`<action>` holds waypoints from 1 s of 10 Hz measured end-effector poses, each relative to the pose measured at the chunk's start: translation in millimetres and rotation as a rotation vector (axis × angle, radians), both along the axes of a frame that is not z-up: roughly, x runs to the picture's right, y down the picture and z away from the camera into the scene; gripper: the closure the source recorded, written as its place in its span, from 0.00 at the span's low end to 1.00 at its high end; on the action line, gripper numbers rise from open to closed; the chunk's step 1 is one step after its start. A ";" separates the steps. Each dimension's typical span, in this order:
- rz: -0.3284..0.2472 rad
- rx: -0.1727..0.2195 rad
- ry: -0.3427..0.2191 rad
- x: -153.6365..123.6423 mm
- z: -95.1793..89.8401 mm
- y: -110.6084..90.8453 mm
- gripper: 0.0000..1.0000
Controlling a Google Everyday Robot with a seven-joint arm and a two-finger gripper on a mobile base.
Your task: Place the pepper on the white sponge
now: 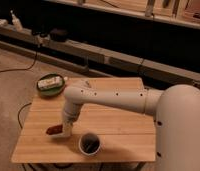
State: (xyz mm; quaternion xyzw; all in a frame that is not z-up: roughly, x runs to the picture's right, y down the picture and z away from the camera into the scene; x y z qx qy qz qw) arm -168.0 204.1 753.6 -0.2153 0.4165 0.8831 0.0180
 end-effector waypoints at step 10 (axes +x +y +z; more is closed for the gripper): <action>-0.017 -0.003 0.004 -3.9 2.5 4.5 0.33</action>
